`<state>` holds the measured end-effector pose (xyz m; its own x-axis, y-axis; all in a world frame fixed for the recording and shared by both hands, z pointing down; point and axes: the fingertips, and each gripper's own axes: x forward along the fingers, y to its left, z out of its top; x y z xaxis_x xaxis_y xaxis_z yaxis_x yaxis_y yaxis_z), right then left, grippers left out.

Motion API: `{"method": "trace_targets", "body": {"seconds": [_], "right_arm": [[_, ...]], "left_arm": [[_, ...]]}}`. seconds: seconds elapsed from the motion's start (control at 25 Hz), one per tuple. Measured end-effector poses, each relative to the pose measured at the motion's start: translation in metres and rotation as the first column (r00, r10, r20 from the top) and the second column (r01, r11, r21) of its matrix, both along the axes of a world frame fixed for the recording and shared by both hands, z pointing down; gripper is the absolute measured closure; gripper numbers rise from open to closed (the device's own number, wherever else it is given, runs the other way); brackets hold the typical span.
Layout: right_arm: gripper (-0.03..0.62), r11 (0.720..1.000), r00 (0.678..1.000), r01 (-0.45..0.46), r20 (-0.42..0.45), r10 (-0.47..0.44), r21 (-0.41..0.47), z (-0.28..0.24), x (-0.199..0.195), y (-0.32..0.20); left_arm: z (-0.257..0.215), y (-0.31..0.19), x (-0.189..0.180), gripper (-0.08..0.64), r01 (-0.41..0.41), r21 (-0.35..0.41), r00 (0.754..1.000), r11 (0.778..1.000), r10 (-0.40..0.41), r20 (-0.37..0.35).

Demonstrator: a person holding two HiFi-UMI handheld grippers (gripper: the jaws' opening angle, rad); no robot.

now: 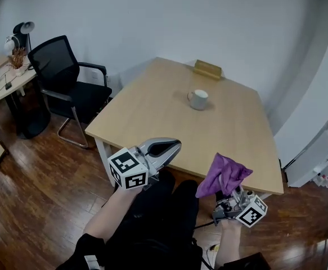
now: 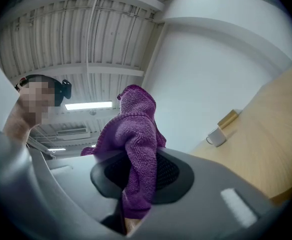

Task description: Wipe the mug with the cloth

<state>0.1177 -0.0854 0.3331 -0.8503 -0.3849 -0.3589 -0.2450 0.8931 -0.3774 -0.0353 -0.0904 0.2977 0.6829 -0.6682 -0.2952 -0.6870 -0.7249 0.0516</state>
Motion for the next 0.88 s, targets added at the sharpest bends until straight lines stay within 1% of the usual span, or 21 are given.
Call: {"method": "trace_targets", "body": {"seconds": [0.16, 0.28, 0.48, 0.64, 0.76, 0.88], "right_arm": [[0.514, 1.000, 1.000, 0.002, -0.007, -0.002, -0.014, 0.007, 0.002, -0.026], [0.514, 1.000, 1.000, -0.020, -0.003, 0.019, -0.020, 0.007, 0.012, -0.039], [0.514, 0.999, 0.999, -0.036, -0.006, 0.036, -0.028, 0.008, 0.023, -0.048], [0.514, 0.999, 1.000, -0.026, -0.015, 0.025, -0.047, 0.014, 0.015, -0.053], [0.514, 0.999, 0.999, -0.016, -0.038, 0.014, -0.050, 0.010, 0.001, -0.062], [0.514, 0.999, 0.997, -0.006, -0.079, 0.003, -0.041, 0.000, -0.016, -0.070]], "left_arm": [[0.000, -0.028, -0.003, 0.540, 0.018, -0.017, 1.000, 1.000, -0.018, 0.008], [0.003, -0.048, 0.001, 0.540, 0.002, -0.021, 1.000, 1.000, -0.001, 0.010], [0.007, -0.064, 0.009, 0.540, -0.017, -0.032, 0.999, 0.999, 0.018, 0.033], [0.007, -0.067, -0.002, 0.540, -0.006, -0.035, 0.999, 0.999, 0.008, 0.049], [0.007, -0.073, -0.014, 0.540, -0.004, -0.038, 0.998, 0.999, 0.006, 0.061], [0.008, -0.084, -0.022, 0.540, -0.015, -0.045, 0.994, 0.999, 0.020, 0.108]]}}
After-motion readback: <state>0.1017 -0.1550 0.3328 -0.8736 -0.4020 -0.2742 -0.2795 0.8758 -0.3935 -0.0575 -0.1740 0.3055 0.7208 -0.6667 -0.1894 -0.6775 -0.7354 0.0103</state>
